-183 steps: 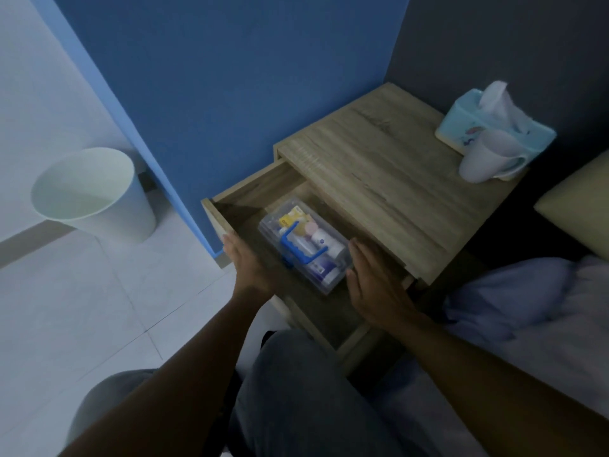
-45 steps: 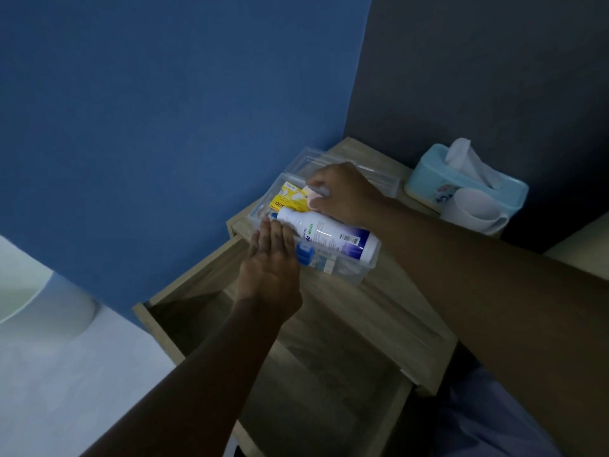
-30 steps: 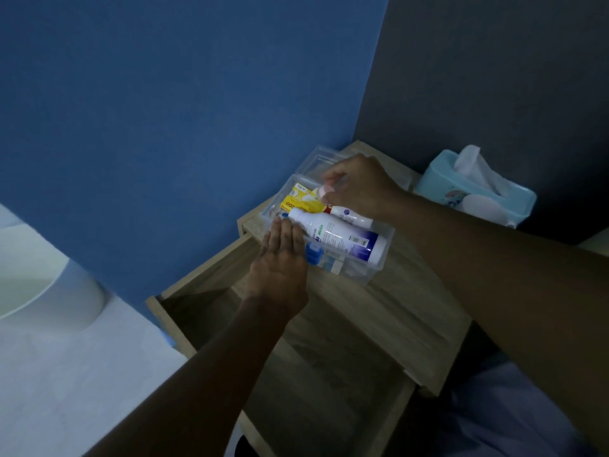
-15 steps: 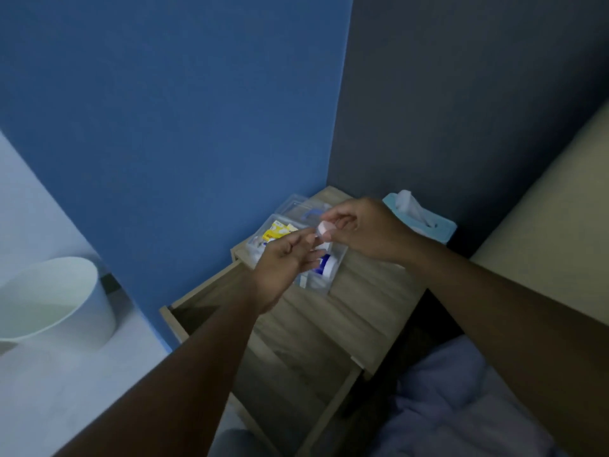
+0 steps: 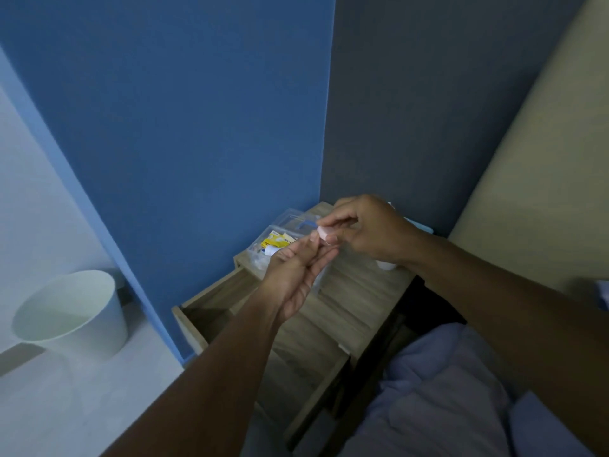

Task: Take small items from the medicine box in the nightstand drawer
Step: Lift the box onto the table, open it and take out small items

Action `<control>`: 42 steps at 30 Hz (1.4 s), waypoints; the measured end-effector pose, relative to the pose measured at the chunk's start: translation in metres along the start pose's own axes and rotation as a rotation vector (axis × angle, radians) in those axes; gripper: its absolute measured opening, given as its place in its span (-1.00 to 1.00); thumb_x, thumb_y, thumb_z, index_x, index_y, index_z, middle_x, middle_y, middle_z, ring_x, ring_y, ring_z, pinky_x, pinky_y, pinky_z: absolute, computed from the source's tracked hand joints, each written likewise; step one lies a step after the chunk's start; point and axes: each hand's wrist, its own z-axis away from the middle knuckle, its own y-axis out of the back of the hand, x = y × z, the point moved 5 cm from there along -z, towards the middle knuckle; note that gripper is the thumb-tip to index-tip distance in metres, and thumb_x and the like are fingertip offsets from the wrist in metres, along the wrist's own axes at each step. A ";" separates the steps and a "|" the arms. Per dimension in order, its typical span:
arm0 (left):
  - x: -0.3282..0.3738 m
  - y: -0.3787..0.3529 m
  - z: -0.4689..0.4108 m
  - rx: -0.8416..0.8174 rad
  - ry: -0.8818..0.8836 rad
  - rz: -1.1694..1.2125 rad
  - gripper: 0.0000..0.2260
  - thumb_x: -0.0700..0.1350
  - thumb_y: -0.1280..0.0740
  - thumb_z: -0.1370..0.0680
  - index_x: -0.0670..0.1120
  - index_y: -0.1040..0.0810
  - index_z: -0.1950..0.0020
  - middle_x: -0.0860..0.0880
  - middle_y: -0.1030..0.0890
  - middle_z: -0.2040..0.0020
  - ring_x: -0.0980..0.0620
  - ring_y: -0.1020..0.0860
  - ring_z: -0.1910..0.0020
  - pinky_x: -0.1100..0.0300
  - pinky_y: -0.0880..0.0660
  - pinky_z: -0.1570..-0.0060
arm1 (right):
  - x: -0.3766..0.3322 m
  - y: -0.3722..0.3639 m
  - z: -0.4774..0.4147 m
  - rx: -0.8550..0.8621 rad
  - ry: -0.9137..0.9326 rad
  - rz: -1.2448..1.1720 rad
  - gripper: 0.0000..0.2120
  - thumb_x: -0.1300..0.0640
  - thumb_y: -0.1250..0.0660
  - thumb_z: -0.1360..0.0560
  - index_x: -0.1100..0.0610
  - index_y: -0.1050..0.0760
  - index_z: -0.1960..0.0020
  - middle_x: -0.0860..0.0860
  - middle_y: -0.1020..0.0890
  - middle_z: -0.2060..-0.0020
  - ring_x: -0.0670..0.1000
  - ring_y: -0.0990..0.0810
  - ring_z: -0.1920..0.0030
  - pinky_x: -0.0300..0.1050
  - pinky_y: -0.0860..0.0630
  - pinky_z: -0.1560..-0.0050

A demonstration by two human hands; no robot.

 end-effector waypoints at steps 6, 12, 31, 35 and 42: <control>0.006 -0.008 0.006 -0.011 0.018 0.045 -0.72 -0.11 -0.26 -0.61 -0.21 -0.73 0.06 -0.19 -0.73 0.01 -0.02 -0.71 -0.02 0.22 -0.63 0.00 | 0.000 0.005 0.000 -0.127 -0.087 -0.333 -0.60 0.37 -0.50 -0.41 0.15 -0.62 -0.22 0.04 -0.70 -0.14 -0.08 -0.67 -0.15 -0.14 -0.56 -0.26; 0.017 -0.019 0.005 -0.063 0.026 -0.008 -0.69 -0.14 -0.19 -0.65 -0.31 -0.53 -0.29 -0.24 -0.63 -0.22 -0.06 -0.63 -0.20 0.20 -0.58 -0.17 | 0.000 0.014 0.004 0.097 -0.175 -0.162 -0.49 -0.23 -0.58 -0.24 -0.01 -0.68 -0.11 -0.10 -0.71 0.04 -0.20 -0.69 0.03 -0.24 -0.61 -0.07; -0.013 0.006 -0.013 -0.013 0.036 0.040 -0.69 -0.09 -0.27 -0.62 -0.32 -0.59 -0.16 -0.19 -0.71 -0.07 -0.06 -0.67 -0.15 0.22 -0.60 -0.08 | 0.015 -0.002 -0.004 -0.070 -0.058 0.079 -0.73 0.07 -0.49 -0.46 0.04 -0.67 -0.16 -0.26 -0.60 0.16 -0.32 -0.56 0.09 -0.28 -0.45 -0.03; -0.018 0.010 -0.020 -0.065 0.043 0.090 -0.74 -0.10 -0.27 -0.62 -0.22 -0.71 0.00 -0.18 -0.72 -0.04 -0.03 -0.67 -0.13 0.23 -0.60 -0.07 | 0.020 -0.008 -0.002 -0.058 -0.031 -0.060 -0.73 0.25 -0.46 -0.49 0.13 -0.66 -0.19 -0.13 -0.63 0.04 -0.20 -0.60 -0.01 -0.25 -0.51 -0.15; -0.033 0.034 -0.032 0.024 0.095 0.166 -0.79 -0.18 -0.28 -0.61 -0.32 -0.58 -0.07 -0.27 -0.68 -0.04 -0.11 -0.70 -0.06 0.15 -0.64 -0.03 | 0.031 -0.008 -0.010 0.076 -0.037 -0.260 -0.66 0.37 -0.37 -0.51 0.07 -0.59 -0.22 -0.02 -0.64 -0.08 -0.14 -0.62 -0.08 -0.23 -0.53 -0.20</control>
